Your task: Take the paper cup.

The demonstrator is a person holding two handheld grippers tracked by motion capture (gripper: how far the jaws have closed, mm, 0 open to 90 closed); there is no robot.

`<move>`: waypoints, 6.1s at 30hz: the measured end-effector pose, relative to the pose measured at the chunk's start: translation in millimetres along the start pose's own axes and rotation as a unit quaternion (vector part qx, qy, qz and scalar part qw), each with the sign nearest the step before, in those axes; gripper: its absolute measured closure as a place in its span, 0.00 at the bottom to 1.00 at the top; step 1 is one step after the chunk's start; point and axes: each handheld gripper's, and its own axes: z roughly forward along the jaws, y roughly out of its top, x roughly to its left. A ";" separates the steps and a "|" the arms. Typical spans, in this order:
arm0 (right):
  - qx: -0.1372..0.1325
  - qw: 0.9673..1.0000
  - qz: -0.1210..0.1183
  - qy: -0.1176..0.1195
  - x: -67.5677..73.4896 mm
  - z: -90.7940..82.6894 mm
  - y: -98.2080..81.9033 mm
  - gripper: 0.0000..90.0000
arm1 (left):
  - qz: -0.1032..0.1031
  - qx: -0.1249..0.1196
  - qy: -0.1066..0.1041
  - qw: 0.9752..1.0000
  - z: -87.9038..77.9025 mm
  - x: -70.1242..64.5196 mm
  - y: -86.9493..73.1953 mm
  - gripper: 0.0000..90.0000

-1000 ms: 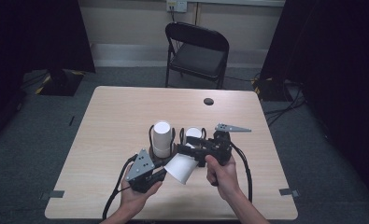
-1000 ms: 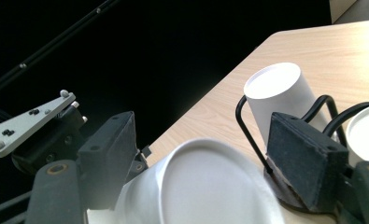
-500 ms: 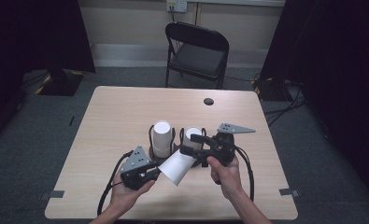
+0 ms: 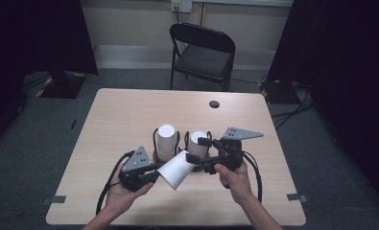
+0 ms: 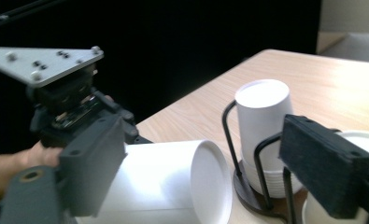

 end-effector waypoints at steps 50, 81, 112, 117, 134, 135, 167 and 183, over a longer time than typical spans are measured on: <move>0.175 0.938 -0.299 -0.037 47.7 22.6 -56.7 0.17 | 0.030 0.222 -0.077 0.971 30.6 16.8 12.4 0.95; 0.234 0.882 -0.409 -0.036 60.0 56.5 -79.0 0.19 | -0.005 0.275 -0.135 0.952 56.8 14.6 27.3 0.95; 0.197 0.904 -0.376 -0.045 61.4 56.7 -71.9 0.27 | -0.057 0.252 -0.109 0.960 63.2 17.5 23.1 0.97; 0.190 0.908 -0.368 -0.056 57.9 52.8 -71.3 0.28 | -0.072 0.232 -0.109 0.964 60.0 21.4 17.8 0.92; 0.188 0.917 -0.344 -0.070 47.6 47.7 -73.4 0.28 | -0.079 0.179 -0.073 0.978 47.8 19.2 10.3 0.75; 0.189 0.917 -0.344 -0.071 47.5 47.9 -73.7 0.28 | -0.079 0.178 -0.069 0.978 47.6 18.6 9.7 0.74; 0.169 0.934 -0.301 -0.093 35.2 35.4 -68.5 0.28 | -0.085 0.102 0.025 0.991 5.2 6.7 -24.3 0.38; 0.125 0.966 -0.204 -0.103 8.1 16.7 -66.1 0.29 | -0.102 0.038 0.081 0.991 -10.0 17.1 -51.3 0.23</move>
